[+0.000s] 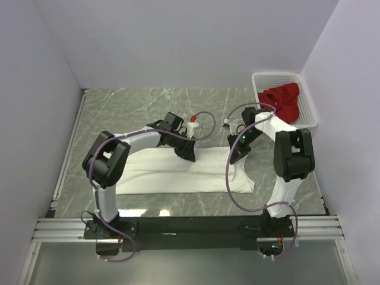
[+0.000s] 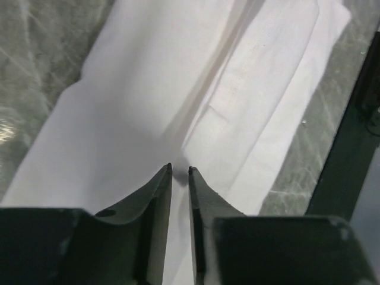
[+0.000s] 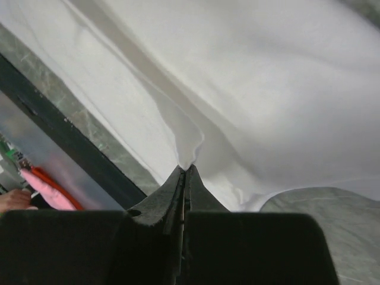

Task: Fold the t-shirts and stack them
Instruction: Fold the tshirt

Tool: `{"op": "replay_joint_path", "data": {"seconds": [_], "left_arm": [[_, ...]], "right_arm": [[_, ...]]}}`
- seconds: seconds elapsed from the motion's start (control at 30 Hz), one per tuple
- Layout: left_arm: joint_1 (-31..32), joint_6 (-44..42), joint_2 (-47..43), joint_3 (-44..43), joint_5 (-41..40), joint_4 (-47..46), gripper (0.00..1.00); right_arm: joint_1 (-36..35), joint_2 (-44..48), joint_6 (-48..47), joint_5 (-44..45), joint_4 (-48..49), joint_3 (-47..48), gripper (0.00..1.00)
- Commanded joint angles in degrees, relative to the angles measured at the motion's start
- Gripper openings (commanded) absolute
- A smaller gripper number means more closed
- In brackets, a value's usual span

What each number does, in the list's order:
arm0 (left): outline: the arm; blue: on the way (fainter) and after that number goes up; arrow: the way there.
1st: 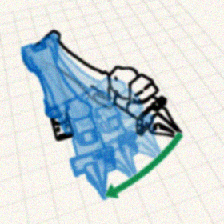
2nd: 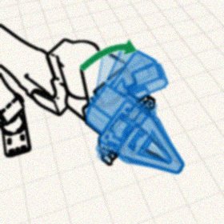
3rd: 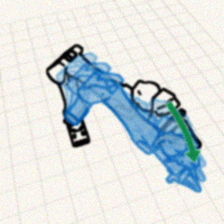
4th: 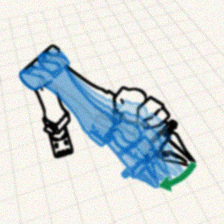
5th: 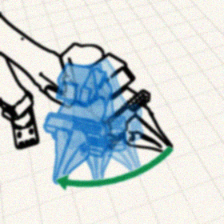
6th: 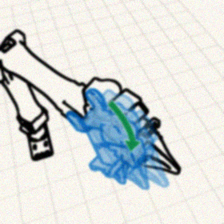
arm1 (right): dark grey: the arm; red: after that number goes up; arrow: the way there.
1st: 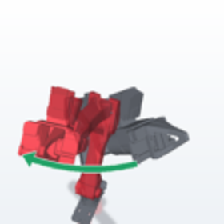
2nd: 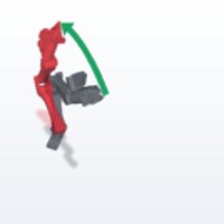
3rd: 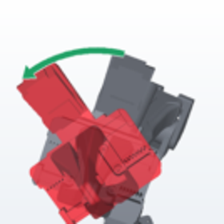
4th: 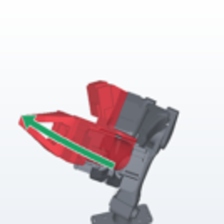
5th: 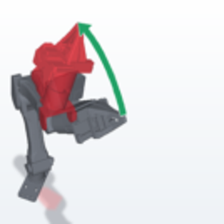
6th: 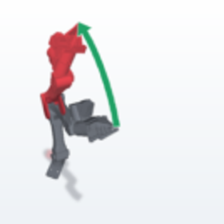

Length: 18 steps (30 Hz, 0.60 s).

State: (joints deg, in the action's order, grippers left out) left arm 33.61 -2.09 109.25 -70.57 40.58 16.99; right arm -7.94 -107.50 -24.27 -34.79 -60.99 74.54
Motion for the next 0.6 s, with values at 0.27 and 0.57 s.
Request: {"op": "replay_joint_path", "data": {"seconds": [0.27, 0.57], "left_arm": [[-5.0, -4.2, -11.1, 1.9, -4.5, 2.5, 0.41], [-8.8, -21.1, -22.3, 11.3, -5.9, 11.5, 0.35]], "right_arm": [[0.3, 7.3, 3.4, 13.8, 1.1, 2.4, 0.22], [-7.1, 13.8, 4.5, 20.1, 1.0, -6.2, 0.18]]}}
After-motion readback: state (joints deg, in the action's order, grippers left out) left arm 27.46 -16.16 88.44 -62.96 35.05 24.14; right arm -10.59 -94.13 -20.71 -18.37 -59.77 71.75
